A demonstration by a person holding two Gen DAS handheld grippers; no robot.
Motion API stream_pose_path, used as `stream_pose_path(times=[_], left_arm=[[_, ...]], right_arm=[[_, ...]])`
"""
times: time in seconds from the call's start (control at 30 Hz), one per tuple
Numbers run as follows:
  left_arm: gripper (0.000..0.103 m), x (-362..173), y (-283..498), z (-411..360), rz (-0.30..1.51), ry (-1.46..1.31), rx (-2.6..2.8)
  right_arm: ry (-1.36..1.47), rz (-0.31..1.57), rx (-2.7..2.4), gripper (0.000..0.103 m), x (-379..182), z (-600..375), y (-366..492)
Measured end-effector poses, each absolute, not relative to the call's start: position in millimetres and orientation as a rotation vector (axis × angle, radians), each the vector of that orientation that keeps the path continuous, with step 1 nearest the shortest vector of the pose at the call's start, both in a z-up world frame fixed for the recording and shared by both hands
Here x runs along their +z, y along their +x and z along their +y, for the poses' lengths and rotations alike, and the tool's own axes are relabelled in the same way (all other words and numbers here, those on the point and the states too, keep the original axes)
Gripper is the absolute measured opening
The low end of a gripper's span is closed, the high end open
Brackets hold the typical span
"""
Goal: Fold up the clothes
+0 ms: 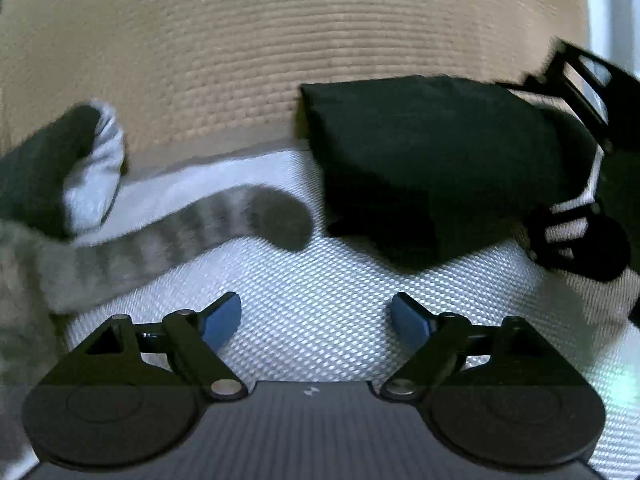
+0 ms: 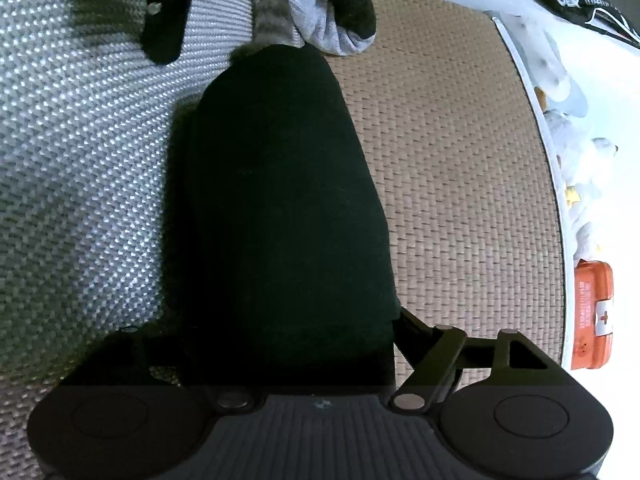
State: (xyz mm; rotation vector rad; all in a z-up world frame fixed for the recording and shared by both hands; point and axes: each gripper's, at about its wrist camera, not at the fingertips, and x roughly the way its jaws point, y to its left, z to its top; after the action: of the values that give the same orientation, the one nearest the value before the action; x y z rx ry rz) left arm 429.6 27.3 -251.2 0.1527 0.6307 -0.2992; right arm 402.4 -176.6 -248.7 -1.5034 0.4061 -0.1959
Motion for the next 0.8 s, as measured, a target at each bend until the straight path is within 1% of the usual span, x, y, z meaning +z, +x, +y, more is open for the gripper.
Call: stream_pose_path(times=[0.1,0.17,0.27,0.5,0.63,0.8], left_arm=[[0.085,-251,425,33,0.624,0.125,-0.280],[0.085,-251,425,29,0.618,0.145,-0.269],[0.086,-249,431,28,0.606,0.145,-0.267],[0.088,-248,437,27,0.596,0.136,-0.265],[0.088,-248,434,29,0.595,0.128,-0.269],[0.088,-249,436,30,0.592,0.129,-0.268]], right_arm=[[-1.552,0.389,-0.165,0.081,-246,-179,402],[-1.576,0.380,-0.161,0.087,-246,-179,401],[-1.635,0.369,-0.155,0.090,-248,-176,410],[-1.846,0.329,-0.031,0.090,-259,-172,416],[-1.900,0.436,0.053,0.090,-256,-166,431],[-1.853,0.526,0.086,0.089,-247,-167,450]])
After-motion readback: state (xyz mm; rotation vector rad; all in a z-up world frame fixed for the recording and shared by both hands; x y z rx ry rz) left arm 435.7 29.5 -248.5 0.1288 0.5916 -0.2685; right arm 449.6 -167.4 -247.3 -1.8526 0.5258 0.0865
